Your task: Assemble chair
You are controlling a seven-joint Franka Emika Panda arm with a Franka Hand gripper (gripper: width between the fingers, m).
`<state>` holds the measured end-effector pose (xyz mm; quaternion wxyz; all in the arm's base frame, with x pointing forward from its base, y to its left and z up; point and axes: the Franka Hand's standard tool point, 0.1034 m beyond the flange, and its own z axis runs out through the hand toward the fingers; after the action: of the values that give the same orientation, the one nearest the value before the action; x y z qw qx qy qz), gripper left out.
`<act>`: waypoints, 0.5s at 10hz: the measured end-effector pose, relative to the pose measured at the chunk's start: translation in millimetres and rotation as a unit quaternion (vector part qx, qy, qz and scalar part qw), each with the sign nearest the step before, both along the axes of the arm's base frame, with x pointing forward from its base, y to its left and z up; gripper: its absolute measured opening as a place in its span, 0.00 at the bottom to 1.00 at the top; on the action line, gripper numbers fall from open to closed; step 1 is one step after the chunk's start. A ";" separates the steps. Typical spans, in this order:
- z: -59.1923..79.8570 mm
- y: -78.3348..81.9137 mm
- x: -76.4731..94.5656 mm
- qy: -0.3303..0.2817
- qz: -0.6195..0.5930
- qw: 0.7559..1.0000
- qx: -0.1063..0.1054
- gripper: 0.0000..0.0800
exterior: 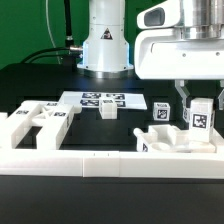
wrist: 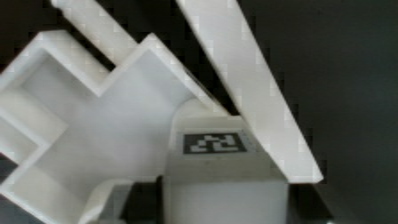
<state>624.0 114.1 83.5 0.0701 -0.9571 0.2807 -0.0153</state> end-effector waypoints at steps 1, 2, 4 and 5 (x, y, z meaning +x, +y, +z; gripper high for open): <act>0.0 0.6 -0.1 0.004 -0.032 0.999 0.003 0.36; -0.1 1.5 -0.3 0.009 -0.066 0.998 0.007 0.36; -0.7 2.7 0.0 0.016 -0.162 0.986 0.023 0.36; -0.8 3.2 2.3 0.019 -0.238 0.970 0.038 0.36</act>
Offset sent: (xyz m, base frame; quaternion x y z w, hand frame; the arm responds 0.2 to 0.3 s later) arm -0.0088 -0.0047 -0.0057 0.0183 0.0030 0.2417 0.9702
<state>626.3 117.3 82.7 0.0954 -0.8593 0.5024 -0.0023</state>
